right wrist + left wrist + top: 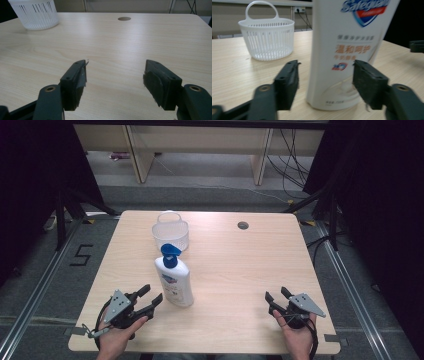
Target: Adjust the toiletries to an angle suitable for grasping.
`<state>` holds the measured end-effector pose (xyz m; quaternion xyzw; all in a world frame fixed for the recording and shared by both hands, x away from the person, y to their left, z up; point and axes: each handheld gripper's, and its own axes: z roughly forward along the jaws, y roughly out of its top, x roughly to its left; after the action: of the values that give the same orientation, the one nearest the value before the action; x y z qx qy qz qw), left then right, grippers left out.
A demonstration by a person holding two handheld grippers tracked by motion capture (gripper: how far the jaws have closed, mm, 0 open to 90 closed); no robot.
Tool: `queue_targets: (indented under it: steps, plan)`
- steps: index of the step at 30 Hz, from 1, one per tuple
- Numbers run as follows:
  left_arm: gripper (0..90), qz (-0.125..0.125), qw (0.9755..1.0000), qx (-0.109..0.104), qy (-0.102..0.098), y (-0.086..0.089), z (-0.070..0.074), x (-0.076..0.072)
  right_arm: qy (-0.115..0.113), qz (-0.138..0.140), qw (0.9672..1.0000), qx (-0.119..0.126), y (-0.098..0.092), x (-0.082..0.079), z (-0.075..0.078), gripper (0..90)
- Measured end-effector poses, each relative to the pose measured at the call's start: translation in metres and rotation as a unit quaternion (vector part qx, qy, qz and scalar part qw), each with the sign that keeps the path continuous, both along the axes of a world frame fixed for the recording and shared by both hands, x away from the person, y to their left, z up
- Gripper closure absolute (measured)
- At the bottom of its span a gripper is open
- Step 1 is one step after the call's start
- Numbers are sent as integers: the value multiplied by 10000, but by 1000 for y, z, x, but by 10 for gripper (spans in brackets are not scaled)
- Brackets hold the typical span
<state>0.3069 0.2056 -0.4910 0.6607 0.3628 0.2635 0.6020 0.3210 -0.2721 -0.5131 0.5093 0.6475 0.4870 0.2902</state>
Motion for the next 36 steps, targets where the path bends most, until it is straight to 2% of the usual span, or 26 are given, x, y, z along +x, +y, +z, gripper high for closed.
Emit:
queue_targets:
  steps: [1, 2, 3, 4, 5, 7, 9, 10, 12, 13, 14, 15, 20, 21, 22, 25, 27, 31, 34, 36]
  plan:
    - [524, -88, 9999, 33, -43, -1, 2, -1, 0, 0, 10000, 0, 0, 0, 0, 354]
    - [598, -176, 9998, 30, -120, -3, 5, -2, -18, -18, 10000, 0, 0, 0, 0, 353]
    - [636, -211, 9997, 37, -113, -5, 7, -4, -15, -17, 10000, 2, 0, 0, 0, 353]
    - [666, -194, 9998, 74, -53, -7, 10, -6, -153, 60, 9996, -225, -3, 2, 0, 353]
    - [700, -290, 9994, 66, -179, -9, 13, -5, -163, 81, 9996, -202, -3, 3, -1, 353]
    - [774, -298, 9994, 129, -97, -15, 17, -7, -75, 22, 9995, -317, -2, 3, 0, 354]
    - [843, -390, 9989, 205, -142, -20, 19, -5, -100, 38, 9995, -301, -2, 3, -1, 353]
    - [875, -457, 9985, 211, -206, -22, 20, -3, -154, 87, 9996, -196, -2, 4, -1, 354]
    - [884, -457, 9986, 211, -172, -27, 21, -1, -91, 33, 9997, -206, -1, 3, -1, 353]
    - [890, -421, 9986, 303, -128, -28, 22, 0, -13, 19, 9997, -223, -1, 3, 0, 353]
    - [891, -436, 9986, 252, -152, -30, 23, 2, -10, 50, 9998, -166, -1, 2, 0, 353]
    - [892, -389, 9986, 328, -138, -31, 25, 3, -113, 86, 9998, -113, -1, 4, -1, 353]
    - [893, -376, 9985, 358, -193, -38, 29, 9, -115, 80, 9998, -139, -1, 4, -1, 353]
    - [894, -379, 9986, 312, -206, -39, 29, 10, -81, 73, 9998, -159, -2, 3, -1, 353]
    - [894, -360, 9986, 368, -156, -40, 30, 10, -89, 75, 9998, -151, -2, 3, -1, 353]
    - [894, -392, 9984, 359, -168, -43, 30, 10, -113, 82, 9998, -131, -1, 4, -1, 352]
    - [894, -399, 9985, 352, -138, -45, 31, 11, -26, 41, 10000, 15, 1, 3, -1, 352]
    - [893, -443, 9985, 307, -91, -50, 31, 14, 27, 81, 10000, 22, 1, 3, -1, 352]
    - [892, -473, 9984, 312, -71, -54, 31, 17, -32, 80, 10000, -20, 0, 3, -1, 351]
    - [891, -482, 9983, 320, -51, -56, 31, 19, 25, 94, 10000, 21, 0, 3, -1, 350]
